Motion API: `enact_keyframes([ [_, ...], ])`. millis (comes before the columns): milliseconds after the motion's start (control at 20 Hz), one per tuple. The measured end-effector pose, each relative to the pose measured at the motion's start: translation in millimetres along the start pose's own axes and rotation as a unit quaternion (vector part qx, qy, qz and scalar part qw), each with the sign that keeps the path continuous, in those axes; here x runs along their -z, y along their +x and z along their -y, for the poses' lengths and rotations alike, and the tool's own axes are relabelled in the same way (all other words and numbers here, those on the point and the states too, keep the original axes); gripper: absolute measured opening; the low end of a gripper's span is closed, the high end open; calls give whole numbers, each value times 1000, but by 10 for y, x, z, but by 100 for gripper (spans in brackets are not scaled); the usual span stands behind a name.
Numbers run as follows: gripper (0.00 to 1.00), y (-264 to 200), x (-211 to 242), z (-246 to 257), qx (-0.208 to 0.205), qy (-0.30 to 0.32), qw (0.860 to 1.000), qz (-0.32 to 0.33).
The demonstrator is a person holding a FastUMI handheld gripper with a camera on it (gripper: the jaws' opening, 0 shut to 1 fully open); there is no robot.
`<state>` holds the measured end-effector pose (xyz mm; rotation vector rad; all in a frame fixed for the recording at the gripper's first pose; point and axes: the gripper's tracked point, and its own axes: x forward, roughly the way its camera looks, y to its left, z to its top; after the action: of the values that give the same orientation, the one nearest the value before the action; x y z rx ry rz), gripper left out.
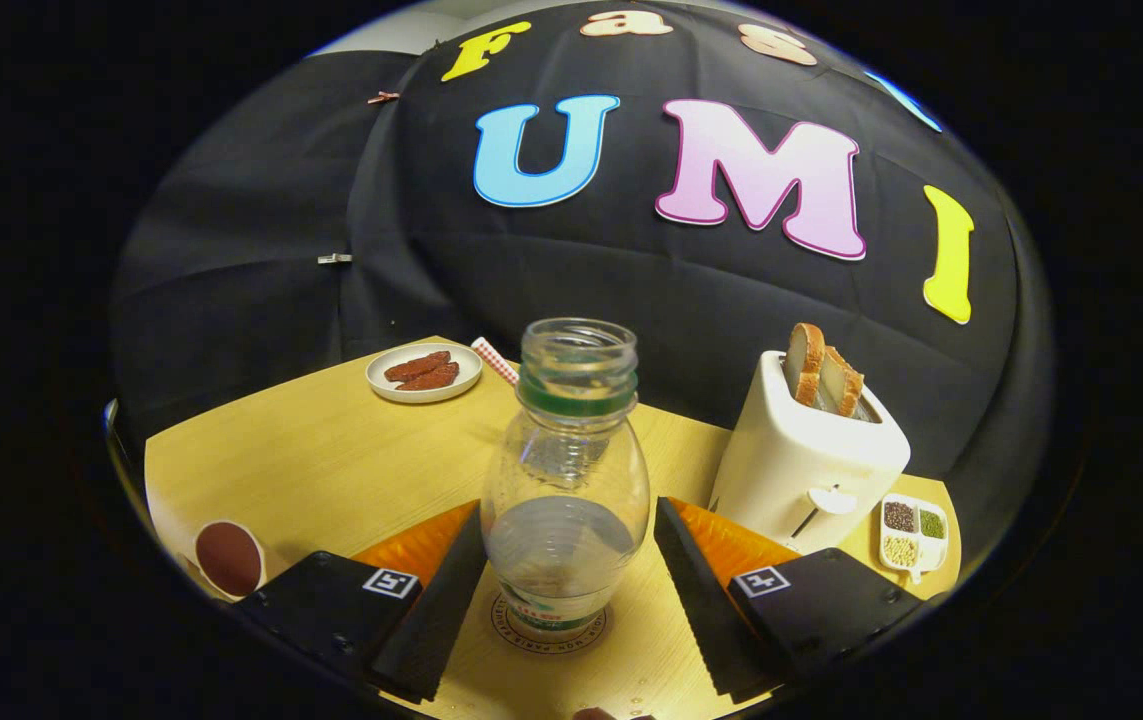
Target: Take the bottle from table, then pour the juice into the cup, finally place the bottle on the coaster
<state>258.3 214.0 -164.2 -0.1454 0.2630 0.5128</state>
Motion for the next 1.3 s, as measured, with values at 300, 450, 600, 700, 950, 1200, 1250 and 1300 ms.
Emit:
enact_keyframes([
  [300,98,-255,-102,-51,-1,2,1000,0],
  [450,98,-455,-239,1,9,1,1000,12],
  [600,98,-690,-487,64,21,1,999,34],
  [700,98,-899,-645,123,31,5,999,43],
  [950,98,-1646,-1085,471,90,12,993,71],
  [1200,98,-2504,-1351,850,159,48,981,101],
  [1250,98,-2699,-1390,947,180,55,976,110],
  [1300,97,-2875,-1421,1040,199,61,971,118],
])
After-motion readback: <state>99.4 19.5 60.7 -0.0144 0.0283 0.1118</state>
